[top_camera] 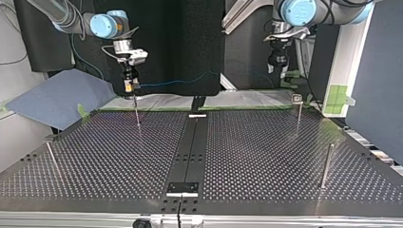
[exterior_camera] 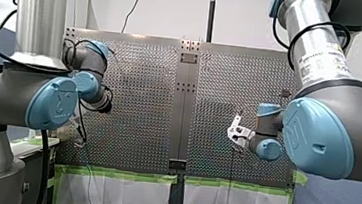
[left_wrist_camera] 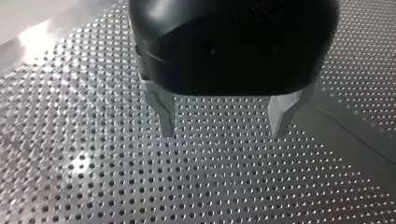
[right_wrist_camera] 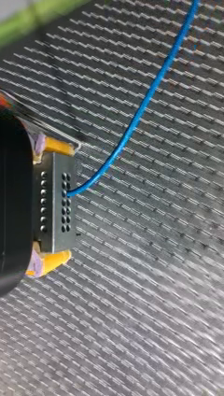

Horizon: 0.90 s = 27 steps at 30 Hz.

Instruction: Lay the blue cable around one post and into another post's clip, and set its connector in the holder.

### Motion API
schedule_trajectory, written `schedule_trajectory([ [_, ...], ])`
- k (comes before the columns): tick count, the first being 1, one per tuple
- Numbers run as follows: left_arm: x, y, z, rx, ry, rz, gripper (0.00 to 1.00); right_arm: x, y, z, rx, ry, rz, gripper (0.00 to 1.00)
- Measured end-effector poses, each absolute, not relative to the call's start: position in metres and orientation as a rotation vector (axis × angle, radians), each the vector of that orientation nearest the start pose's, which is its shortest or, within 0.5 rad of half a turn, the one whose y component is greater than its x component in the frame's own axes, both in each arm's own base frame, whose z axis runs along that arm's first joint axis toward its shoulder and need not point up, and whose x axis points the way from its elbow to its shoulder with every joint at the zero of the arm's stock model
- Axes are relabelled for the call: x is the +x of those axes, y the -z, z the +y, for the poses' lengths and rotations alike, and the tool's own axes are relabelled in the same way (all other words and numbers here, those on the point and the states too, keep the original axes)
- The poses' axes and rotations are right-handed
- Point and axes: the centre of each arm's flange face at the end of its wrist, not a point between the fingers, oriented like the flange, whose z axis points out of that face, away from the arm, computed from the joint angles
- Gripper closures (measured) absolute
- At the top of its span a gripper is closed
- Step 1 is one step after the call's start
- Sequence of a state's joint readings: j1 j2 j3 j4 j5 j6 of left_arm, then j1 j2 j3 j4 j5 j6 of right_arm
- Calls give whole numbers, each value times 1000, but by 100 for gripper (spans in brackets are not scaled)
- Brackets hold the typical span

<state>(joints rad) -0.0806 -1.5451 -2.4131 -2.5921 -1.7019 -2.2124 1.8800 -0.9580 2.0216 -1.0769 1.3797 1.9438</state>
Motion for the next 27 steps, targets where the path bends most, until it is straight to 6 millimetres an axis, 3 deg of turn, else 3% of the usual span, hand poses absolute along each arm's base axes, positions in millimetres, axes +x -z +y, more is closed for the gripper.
schedule_trajectory([
  [5, 318, -185, -153, -535, 370, 1755, 0, 332, -101, -466, -1966, 2557, 1639, 100],
  [13, 321, -191, -161, -449, 341, 1757, 0, 353, -153, -477, -1930, 2641, 1544, 100],
  [22, 341, -218, -188, -311, 352, 1676, 0, 376, -220, -484, -1883, 2734, 1423, 100],
  [27, 355, -234, -205, -296, 369, 1602, 0, 391, -267, -481, -1857, 2787, 1318, 100],
])
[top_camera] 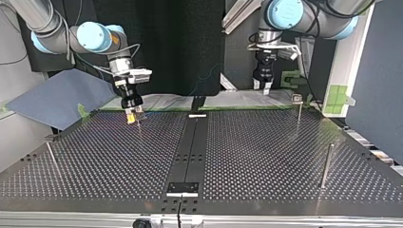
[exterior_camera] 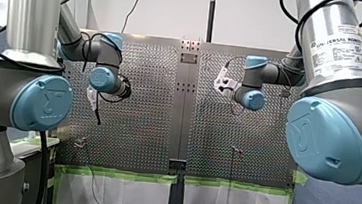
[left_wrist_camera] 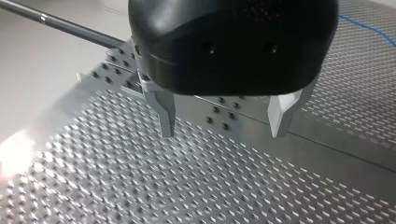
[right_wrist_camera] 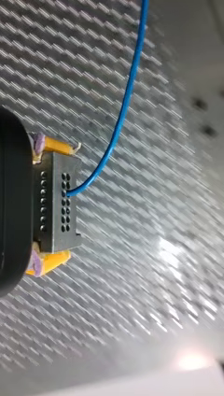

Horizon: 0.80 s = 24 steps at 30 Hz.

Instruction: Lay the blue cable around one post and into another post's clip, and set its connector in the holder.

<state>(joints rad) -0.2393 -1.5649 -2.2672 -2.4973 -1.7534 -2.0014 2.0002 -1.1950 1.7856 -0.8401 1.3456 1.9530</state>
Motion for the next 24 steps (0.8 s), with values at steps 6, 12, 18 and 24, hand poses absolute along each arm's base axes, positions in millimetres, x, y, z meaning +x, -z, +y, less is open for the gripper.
schedule_trajectory([
  [6, 370, -243, -230, -318, 444, 1534, 0, 407, -314, -473, -1830, 2836, 1211, 100],
  [12, 368, -243, -258, -318, 559, 1494, 0, 419, -360, -462, -1793, 2883, 1132, 100],
  [18, 356, -246, -279, -317, 660, 1476, 0, 423, -395, -450, -1765, 2902, 1088, 100],
  [24, 342, -248, -301, -299, 778, 1467, 0, 426, -394, -441, -1796, 2840, 1112, 100],
])
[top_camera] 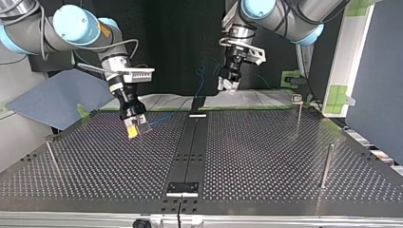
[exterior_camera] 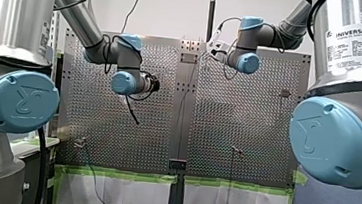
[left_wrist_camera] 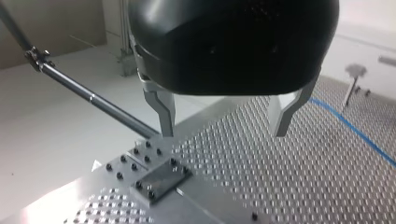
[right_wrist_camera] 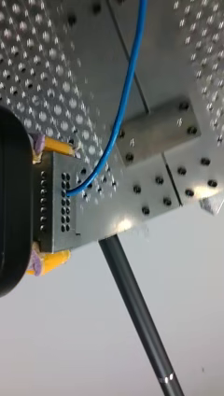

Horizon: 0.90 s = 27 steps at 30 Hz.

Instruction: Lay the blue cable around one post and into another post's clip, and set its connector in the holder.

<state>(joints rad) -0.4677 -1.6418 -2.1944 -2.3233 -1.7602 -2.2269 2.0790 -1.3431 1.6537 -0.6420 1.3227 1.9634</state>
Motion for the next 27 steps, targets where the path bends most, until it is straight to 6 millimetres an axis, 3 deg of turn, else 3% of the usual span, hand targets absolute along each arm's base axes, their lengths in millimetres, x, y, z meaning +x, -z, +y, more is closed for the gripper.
schedule_trajectory([
  [12, 341, -253, -308, -362, 905, 1421, 0, 442, -376, -437, -1822, 2784, 1102, 100],
  [27, 325, -253, -325, -425, 1050, 1424, 0, 474, -388, -419, -1765, 2808, 1008, 100],
])
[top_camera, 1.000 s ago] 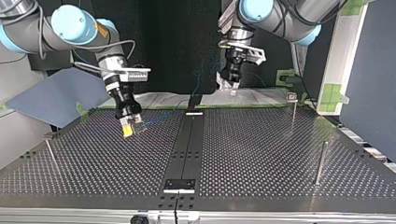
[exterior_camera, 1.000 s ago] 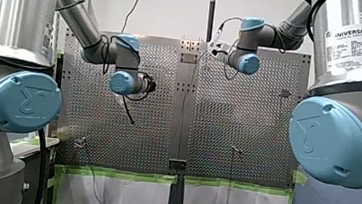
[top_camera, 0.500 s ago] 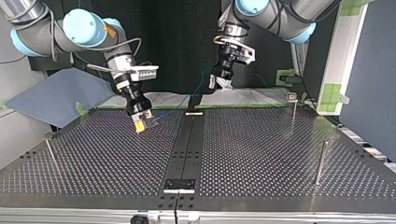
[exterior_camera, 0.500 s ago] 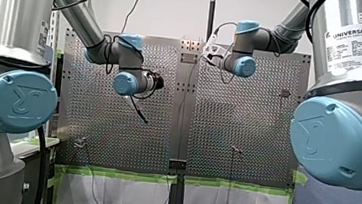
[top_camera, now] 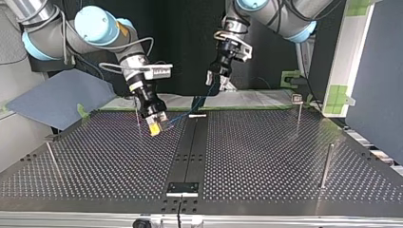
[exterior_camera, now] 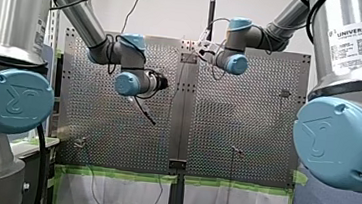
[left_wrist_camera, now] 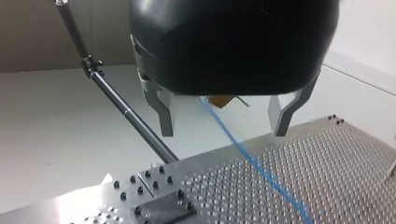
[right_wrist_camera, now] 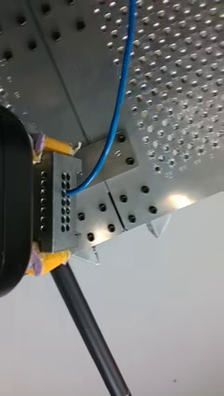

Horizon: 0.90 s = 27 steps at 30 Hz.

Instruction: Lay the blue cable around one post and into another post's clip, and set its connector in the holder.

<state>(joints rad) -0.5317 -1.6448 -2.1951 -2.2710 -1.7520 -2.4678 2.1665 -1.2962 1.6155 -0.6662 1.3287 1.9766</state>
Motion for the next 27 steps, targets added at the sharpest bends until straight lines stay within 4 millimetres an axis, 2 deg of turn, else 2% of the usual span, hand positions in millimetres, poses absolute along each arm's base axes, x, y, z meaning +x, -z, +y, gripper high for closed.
schedule_trajectory([
  [5, 323, -251, -332, -452, 1103, 1403, 0, 491, -388, -406, -1729, 2812, 975, 100],
  [14, 327, -232, -335, -541, 1142, 1402, 0, 521, -395, -375, -1681, 2804, 920, 100],
  [27, 341, -234, -318, -702, 1150, 1301, 0, 527, -394, -366, -1691, 2783, 908, 100],
])
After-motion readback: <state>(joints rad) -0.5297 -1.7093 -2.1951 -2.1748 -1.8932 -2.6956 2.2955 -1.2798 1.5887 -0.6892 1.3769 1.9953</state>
